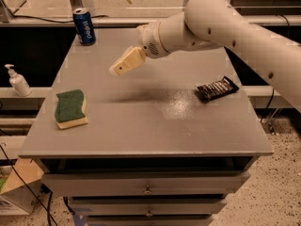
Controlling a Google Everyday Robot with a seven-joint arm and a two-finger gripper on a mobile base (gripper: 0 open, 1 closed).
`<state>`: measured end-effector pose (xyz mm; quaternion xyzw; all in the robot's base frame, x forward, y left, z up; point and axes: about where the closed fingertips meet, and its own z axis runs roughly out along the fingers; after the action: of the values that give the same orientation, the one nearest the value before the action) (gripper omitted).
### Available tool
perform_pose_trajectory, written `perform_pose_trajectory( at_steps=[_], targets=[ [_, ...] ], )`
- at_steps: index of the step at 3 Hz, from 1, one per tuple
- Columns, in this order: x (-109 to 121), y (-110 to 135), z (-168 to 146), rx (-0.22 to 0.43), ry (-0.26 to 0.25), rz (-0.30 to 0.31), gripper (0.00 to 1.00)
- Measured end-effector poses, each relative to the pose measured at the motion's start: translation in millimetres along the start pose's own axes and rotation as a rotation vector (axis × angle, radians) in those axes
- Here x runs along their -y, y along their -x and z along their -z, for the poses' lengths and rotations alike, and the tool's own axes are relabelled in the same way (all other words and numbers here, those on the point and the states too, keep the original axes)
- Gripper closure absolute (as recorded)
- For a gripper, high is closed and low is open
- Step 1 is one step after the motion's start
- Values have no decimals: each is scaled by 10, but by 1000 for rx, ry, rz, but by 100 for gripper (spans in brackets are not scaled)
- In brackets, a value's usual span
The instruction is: Move pepsi can near sponge
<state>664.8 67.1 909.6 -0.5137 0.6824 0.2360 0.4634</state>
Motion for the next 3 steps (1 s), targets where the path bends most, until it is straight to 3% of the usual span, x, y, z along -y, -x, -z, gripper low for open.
perform_pose_trajectory(
  at_steps=[2, 3],
  targets=[
    [210, 182, -548, 167, -9, -44, 0],
    [331, 277, -812, 205, -16, -45, 0]
  ],
)
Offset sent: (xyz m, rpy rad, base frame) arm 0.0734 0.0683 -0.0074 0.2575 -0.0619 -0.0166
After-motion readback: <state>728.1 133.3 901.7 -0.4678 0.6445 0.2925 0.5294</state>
